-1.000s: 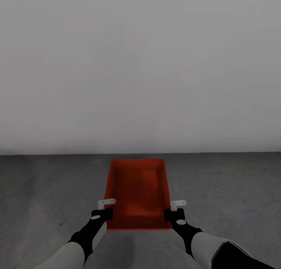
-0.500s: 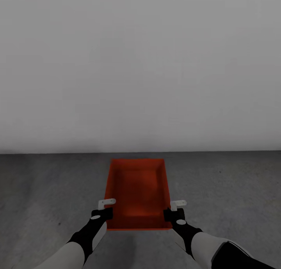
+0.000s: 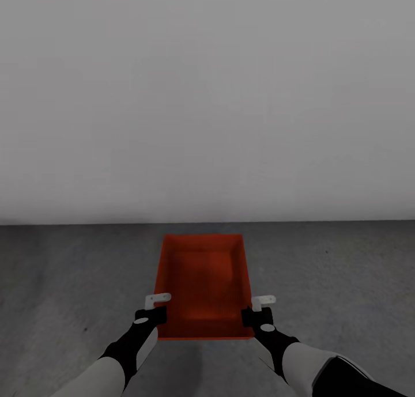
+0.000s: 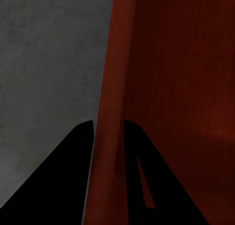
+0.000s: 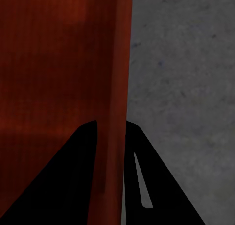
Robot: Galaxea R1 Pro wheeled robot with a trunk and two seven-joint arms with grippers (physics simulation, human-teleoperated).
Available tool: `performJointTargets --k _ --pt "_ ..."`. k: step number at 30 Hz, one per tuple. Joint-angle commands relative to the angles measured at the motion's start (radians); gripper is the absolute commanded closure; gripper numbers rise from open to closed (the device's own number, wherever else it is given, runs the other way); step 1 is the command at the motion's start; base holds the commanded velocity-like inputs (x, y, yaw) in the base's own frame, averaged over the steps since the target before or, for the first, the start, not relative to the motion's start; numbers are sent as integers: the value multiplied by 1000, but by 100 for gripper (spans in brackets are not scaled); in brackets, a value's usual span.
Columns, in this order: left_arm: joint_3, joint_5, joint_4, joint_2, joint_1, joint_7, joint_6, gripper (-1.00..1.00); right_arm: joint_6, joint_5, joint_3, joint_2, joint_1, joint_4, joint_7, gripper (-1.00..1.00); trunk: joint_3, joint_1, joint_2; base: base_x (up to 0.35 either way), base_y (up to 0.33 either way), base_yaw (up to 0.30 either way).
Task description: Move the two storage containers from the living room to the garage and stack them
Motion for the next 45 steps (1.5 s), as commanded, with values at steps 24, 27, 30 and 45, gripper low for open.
performJointTargets --k 24,27,30,45 --pt "9 11 0 18 0 12 7 100 -23 -9 -21 -2 -1 -1 -4 100 -76 92 -169 0 0 0" --pt "9 11 0 18 0 12 7 100 -23 -9 -21 -2 -1 -1 -4 100 -85 103 -190 0 0 0" --pt "9 11 0 18 0 12 7 100 -22 -9 -21 -2 -1 -1 -4 100 -95 115 -211 0 0 0" --pt "9 11 0 18 0 12 7 100 -24 -9 -21 -2 -1 -1 -4 100 -142 172 -316 0 0 0"
